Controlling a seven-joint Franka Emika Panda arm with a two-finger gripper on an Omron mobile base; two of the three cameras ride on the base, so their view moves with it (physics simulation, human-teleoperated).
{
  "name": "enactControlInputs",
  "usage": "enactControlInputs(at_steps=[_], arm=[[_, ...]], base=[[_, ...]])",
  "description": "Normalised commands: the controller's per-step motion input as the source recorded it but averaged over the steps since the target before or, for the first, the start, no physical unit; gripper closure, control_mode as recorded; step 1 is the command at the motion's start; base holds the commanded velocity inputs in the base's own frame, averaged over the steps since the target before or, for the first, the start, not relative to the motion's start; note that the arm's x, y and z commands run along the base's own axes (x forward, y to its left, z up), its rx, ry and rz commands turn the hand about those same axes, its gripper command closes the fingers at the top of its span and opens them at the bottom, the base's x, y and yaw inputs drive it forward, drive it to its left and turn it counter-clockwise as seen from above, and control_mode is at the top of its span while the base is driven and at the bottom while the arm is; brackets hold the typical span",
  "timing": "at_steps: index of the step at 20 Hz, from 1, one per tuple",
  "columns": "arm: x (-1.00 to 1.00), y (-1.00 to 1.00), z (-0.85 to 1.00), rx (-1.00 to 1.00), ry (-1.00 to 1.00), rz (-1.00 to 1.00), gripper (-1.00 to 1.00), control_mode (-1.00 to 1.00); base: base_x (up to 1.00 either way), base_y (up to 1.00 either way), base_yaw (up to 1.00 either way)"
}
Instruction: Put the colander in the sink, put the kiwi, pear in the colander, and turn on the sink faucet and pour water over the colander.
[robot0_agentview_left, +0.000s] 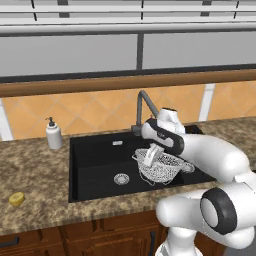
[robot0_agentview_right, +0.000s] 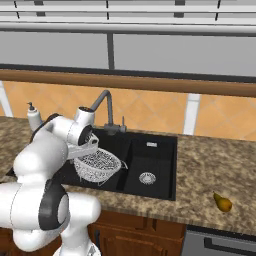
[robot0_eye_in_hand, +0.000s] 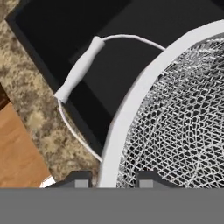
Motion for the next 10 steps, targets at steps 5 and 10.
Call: enactControlInputs(at_steps=[5, 10], arm=[[0.06, 0.80, -0.16, -0.05, 0.00, 0.01, 1.00, -1.00], [0.23, 0.37, -0.29, -0.09, -0.03, 0.08, 1.00, -1.00]], base=[[0.00, 0.00, 0.00], [0.00, 0.00, 0.00]])
